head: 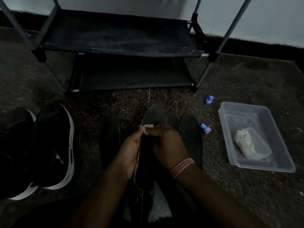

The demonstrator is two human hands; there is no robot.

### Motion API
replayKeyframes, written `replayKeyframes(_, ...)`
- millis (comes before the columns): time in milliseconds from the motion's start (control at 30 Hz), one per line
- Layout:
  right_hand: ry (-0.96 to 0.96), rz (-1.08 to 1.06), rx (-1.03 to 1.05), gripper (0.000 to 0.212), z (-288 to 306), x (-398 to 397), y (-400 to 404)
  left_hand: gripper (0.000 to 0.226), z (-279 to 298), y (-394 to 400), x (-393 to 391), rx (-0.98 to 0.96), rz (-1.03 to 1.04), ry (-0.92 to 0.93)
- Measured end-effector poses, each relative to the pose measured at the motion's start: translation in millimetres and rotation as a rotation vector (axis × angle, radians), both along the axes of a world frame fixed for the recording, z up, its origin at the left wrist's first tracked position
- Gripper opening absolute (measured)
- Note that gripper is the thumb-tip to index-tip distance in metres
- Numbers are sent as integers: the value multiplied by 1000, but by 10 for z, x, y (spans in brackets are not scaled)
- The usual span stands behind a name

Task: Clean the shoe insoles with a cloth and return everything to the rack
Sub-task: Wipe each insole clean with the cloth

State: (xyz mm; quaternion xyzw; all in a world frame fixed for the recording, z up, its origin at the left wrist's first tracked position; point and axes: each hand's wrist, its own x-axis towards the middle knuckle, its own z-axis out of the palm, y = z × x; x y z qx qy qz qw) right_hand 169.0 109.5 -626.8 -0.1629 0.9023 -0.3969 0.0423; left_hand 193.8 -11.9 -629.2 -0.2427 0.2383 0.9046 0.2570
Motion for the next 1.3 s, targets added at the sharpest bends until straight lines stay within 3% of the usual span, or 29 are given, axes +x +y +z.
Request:
replayKeyframes(133,-61,68,57,30,44,-36,-13,61,5,-51,-30,34,24,8)
replayKeyframes(267,204,-226,208,30,37,-150,194,60,5,-6,-9,4,-86,-15)
replayKeyframes(333,263,-336,171,31,22,-183,274,59,4,31,7,-32,-132,-21)
replayKeyframes(400,172,-286,83,34,29,-156,252,57,2,36,9,-41,-118,-24)
replayKeyframes(500,-75,1,27,32,51,16,18,54,-66,-18,-34,-52,-10,-35)
replayKeyframes(567,-113,116,42,30,83,163,-162,58,-150,-100,-80,-100,82,-69)
replayKeyframes(767,-321,98,-180,17,90,155,-220,74,-205,-228,-143,-139,209,-117)
replayKeyframes(900,-119,-1,-54,28,-5,111,-120,66,-101,-62,-79,-102,190,-59)
replayKeyframes(1033,100,-174,91,34,-14,-22,100,63,5,85,-5,-63,25,-13)
replayKeyframes(1100,128,-202,44,35,20,-7,74,62,15,71,-12,-87,20,8)
replayKeyframes(1300,-348,117,-241,15,125,131,-194,72,-79,-185,-96,-104,172,-44)
